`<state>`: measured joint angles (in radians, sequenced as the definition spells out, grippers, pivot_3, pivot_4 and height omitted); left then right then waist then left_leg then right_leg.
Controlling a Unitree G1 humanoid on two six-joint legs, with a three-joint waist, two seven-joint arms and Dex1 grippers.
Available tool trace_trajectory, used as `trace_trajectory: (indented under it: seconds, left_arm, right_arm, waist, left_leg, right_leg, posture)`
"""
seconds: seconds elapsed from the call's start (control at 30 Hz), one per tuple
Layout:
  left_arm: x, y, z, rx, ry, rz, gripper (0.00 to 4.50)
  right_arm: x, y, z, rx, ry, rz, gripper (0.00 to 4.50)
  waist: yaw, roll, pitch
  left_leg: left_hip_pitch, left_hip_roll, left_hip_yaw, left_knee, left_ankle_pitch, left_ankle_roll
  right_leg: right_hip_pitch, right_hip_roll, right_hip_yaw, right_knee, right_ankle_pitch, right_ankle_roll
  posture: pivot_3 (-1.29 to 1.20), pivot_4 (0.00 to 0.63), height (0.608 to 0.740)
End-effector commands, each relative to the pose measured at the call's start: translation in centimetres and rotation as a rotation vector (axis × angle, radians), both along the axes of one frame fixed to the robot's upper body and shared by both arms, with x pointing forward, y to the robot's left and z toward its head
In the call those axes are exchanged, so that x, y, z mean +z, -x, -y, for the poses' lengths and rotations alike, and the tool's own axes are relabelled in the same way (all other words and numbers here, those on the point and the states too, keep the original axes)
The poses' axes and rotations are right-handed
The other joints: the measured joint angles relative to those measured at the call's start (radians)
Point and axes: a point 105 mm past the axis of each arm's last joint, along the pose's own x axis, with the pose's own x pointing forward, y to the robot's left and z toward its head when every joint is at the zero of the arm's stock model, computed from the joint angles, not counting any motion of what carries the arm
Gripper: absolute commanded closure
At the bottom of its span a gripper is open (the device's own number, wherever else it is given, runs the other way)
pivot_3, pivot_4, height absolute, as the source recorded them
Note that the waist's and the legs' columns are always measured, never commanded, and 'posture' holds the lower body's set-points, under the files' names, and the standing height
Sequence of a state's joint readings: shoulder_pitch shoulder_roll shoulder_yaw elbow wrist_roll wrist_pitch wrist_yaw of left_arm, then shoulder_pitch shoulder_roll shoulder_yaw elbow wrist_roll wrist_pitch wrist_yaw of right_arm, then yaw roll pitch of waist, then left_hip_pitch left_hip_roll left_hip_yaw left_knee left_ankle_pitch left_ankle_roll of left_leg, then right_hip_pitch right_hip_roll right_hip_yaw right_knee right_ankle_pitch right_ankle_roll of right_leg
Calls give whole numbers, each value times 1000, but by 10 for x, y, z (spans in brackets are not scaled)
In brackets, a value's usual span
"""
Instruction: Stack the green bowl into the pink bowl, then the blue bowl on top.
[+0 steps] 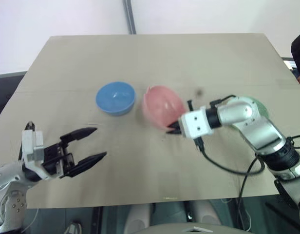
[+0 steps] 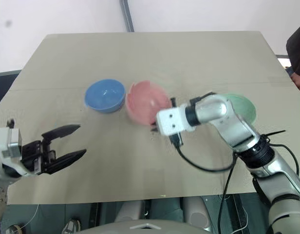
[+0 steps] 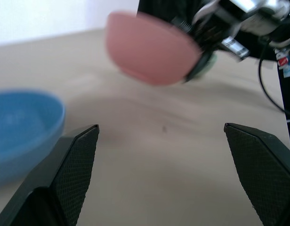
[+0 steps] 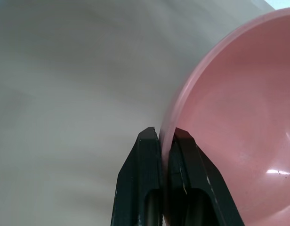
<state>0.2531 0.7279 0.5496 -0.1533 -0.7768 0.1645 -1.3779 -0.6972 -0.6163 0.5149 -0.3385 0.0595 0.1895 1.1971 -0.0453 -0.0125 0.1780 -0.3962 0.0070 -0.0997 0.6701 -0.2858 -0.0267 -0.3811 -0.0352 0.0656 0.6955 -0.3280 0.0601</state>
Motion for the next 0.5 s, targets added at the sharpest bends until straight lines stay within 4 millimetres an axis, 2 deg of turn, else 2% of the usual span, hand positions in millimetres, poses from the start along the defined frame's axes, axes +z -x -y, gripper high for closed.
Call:
trace_trajectory:
  seconds: [0.03, 0.2, 0.5]
  left_arm:
    - [8, 3, -5, -27, -56, 50, 0]
    - [9, 0, -4, -44, -68, 67, 0]
    - [18, -5, -2, -46, -68, 91, 0]
  right_arm:
    - [4, 6, -5, 43, 14, 58, 4462]
    - [-5, -3, -7, 13, 53, 63, 4462]
    - [-23, 5, 7, 47, 154, 28, 4462]
  waist:
    - [1, 0, 0]
    - [5, -1, 0]
    - [2, 0, 0]
  left_leg:
    - [0, 0, 0, 0, 0, 0]
    - [2, -1, -3, 1, 1, -1]
    - [1, 0, -2, 0, 2, -4]
  right_leg:
    - [0, 0, 0, 0, 0, 0]
    - [2, 0, -2, 0, 0, 0]
    - [1, 0, -2, -1, 0, -1]
  posture:
    - [0, 150, 740]
    - [0, 150, 740]
    - [0, 150, 740]
